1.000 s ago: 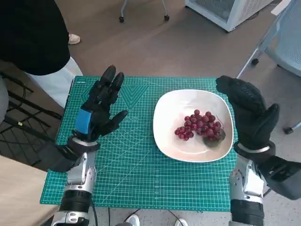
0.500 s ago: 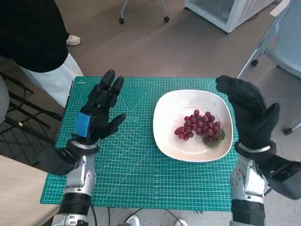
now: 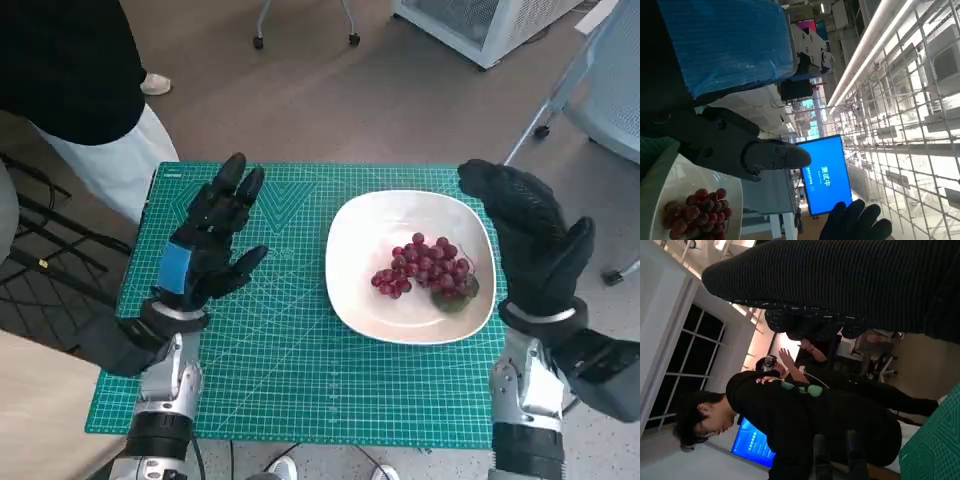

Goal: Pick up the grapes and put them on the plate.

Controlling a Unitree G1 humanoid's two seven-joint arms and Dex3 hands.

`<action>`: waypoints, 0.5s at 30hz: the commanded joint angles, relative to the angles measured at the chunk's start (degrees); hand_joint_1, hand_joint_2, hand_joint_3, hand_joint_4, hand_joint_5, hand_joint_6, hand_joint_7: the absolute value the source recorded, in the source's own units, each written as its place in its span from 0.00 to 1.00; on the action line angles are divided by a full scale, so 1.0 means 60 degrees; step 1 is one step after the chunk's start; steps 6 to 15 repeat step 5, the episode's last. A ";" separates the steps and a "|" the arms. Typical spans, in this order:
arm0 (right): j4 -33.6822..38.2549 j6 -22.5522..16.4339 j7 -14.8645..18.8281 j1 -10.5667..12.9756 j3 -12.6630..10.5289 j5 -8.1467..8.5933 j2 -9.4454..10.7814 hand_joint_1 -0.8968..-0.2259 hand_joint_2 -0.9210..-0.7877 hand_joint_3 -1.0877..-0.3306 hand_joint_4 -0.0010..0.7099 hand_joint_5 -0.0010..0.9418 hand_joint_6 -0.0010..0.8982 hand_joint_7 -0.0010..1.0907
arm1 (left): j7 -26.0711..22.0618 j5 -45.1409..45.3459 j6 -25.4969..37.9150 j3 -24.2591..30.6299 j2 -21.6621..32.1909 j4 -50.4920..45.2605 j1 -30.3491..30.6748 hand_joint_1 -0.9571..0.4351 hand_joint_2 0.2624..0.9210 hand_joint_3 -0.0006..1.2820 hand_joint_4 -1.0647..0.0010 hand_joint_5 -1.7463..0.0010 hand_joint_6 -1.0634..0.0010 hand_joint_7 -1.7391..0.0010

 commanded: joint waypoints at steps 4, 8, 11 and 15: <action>-0.0101 0.0199 0.0012 0.0162 0.0026 0.0005 -0.0008 0.58 0.00 0.67 0.35 0.00 0.05 0.38 | -0.0035 -0.0063 0.0123 0.0016 0.0069 -0.0283 0.0175 0.45 1.00 0.23 0.76 1.00 0.69 0.99; -0.0110 0.0203 0.0010 0.0165 0.0027 0.0003 -0.0007 0.58 0.00 0.67 0.35 0.00 0.05 0.38 | -0.0035 -0.0063 0.0126 0.0017 0.0068 -0.0291 0.0180 0.45 1.00 0.23 0.76 1.00 0.69 0.99; -0.0110 0.0203 0.0010 0.0165 0.0027 0.0003 -0.0007 0.58 0.00 0.67 0.35 0.00 0.05 0.38 | -0.0035 -0.0063 0.0126 0.0017 0.0068 -0.0291 0.0180 0.45 1.00 0.23 0.76 1.00 0.69 0.99; -0.0110 0.0203 0.0010 0.0165 0.0027 0.0003 -0.0007 0.58 0.00 0.67 0.35 0.00 0.05 0.38 | -0.0035 -0.0063 0.0126 0.0017 0.0068 -0.0291 0.0180 0.45 1.00 0.23 0.76 1.00 0.69 0.99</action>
